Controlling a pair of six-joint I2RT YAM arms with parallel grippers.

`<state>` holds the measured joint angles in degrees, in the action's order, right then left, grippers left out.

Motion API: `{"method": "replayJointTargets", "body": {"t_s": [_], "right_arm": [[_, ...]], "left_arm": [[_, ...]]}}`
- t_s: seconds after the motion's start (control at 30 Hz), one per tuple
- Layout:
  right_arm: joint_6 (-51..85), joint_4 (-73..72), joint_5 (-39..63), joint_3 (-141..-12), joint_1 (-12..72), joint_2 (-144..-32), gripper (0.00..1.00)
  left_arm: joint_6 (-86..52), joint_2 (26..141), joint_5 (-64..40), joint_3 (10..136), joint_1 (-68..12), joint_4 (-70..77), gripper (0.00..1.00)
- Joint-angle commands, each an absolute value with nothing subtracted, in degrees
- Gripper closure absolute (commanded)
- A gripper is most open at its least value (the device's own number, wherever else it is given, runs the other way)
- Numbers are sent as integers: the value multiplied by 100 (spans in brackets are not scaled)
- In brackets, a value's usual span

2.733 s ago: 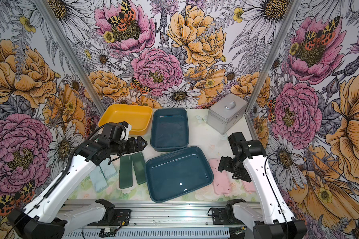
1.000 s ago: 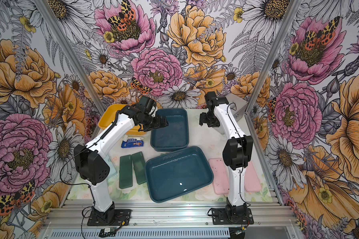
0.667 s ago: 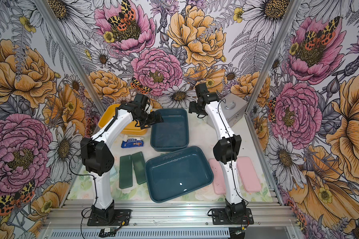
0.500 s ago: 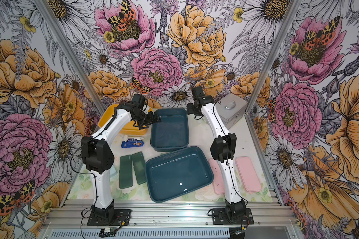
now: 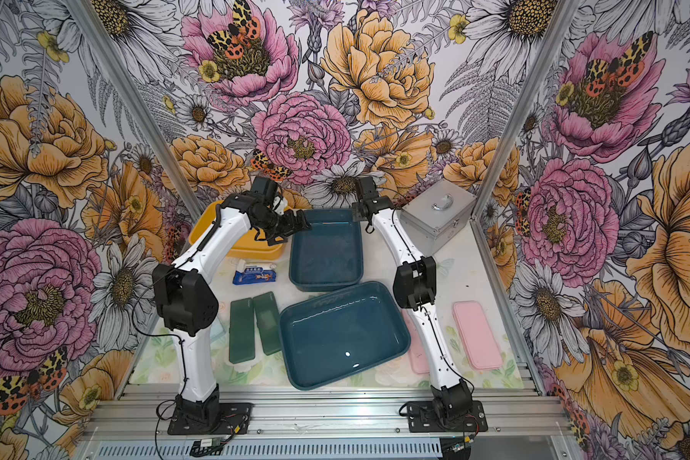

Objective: Place the pencil cases by color into the storage box
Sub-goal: Adjust the distractor at the corner of the board.

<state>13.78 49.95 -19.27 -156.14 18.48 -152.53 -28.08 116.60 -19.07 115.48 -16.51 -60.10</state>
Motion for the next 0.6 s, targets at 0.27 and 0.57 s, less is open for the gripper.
{"method": "replayJointTargets", "body": {"t_s": [0.27, 0.57], "right_arm": [[1621, 4002, -3289, -16075, 1618, -16060, 14], [2023, 3155, -3359, -16182, 1320, -16336, 14]], "left_arm": [[-2598, 10809, -2379, 10811, -1639, -5823, 1], [-2367, 10277, -2527, 10468, -1772, -5809, 1]]}}
